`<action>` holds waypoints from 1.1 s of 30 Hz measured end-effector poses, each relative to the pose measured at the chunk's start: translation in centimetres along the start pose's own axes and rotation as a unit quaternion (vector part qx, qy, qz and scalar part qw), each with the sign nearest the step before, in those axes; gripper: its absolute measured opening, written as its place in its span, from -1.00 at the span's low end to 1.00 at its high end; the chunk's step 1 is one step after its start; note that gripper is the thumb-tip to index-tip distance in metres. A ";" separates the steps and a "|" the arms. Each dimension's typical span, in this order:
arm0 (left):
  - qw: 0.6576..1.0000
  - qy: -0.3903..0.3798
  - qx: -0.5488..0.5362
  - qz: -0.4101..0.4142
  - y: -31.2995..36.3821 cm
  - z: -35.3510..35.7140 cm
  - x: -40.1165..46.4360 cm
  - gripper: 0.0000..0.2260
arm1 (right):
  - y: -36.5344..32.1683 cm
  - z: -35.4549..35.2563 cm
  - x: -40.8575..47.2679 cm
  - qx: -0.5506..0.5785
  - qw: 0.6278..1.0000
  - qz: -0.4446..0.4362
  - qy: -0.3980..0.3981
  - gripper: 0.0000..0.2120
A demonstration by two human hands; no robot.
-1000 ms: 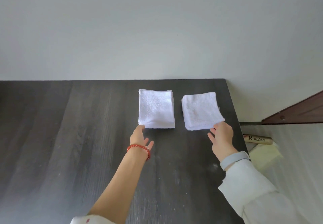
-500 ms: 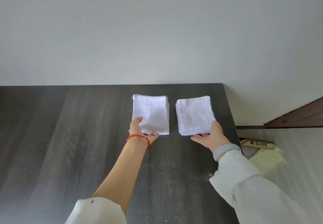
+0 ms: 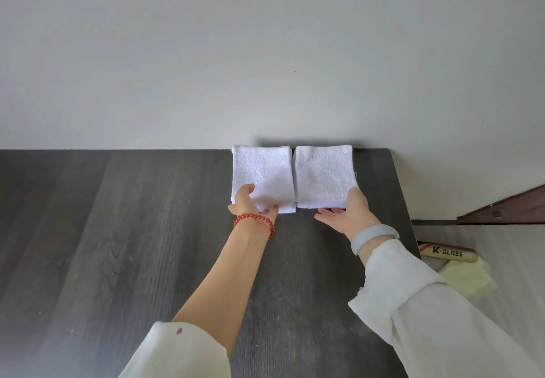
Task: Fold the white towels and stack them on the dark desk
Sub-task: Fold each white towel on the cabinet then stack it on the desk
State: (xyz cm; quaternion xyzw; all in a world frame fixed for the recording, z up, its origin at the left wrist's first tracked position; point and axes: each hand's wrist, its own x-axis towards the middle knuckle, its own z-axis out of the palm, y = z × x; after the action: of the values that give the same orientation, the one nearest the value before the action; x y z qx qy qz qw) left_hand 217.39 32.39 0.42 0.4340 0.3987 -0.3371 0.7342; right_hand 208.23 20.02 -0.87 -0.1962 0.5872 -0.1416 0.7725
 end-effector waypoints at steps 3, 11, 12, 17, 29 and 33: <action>1.000 -0.001 0.001 0.007 0.5 1.0 0.6 -0.46 | -0.9 0.9 0.7 -0.014 1.000 -0.003 0.006 -0.62; 1.000 0.005 -0.009 0.014 1.5 2.8 1.7 -0.41 | -2.7 2.3 1.4 -0.070 0.998 -0.009 -0.006 -0.67; 1.000 0.003 -0.011 0.015 1.6 2.8 1.8 -0.40 | -2.7 2.2 1.4 -0.068 0.998 -0.008 -0.007 -0.67; 1.000 -0.019 0.010 0.017 1.4 2.1 1.9 -0.44 | -2.0 1.6 1.2 -0.025 1.000 0.002 -0.008 -0.63; 0.989 -0.101 -0.014 -0.111 1.2 3.1 1.3 -0.50 | -1.3 3.5 0.8 0.115 0.985 0.063 -0.116 -0.65; 0.991 -0.088 0.016 -0.098 1.4 2.6 1.3 -0.49 | -1.4 3.1 0.5 0.076 0.990 0.055 -0.108 -0.70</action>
State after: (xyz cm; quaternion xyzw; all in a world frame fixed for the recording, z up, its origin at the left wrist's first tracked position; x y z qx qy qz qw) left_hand 219.95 30.38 0.59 0.3728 0.3675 -0.4510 0.7229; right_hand 211.40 18.95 0.08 -0.1185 0.4975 -0.1215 0.8507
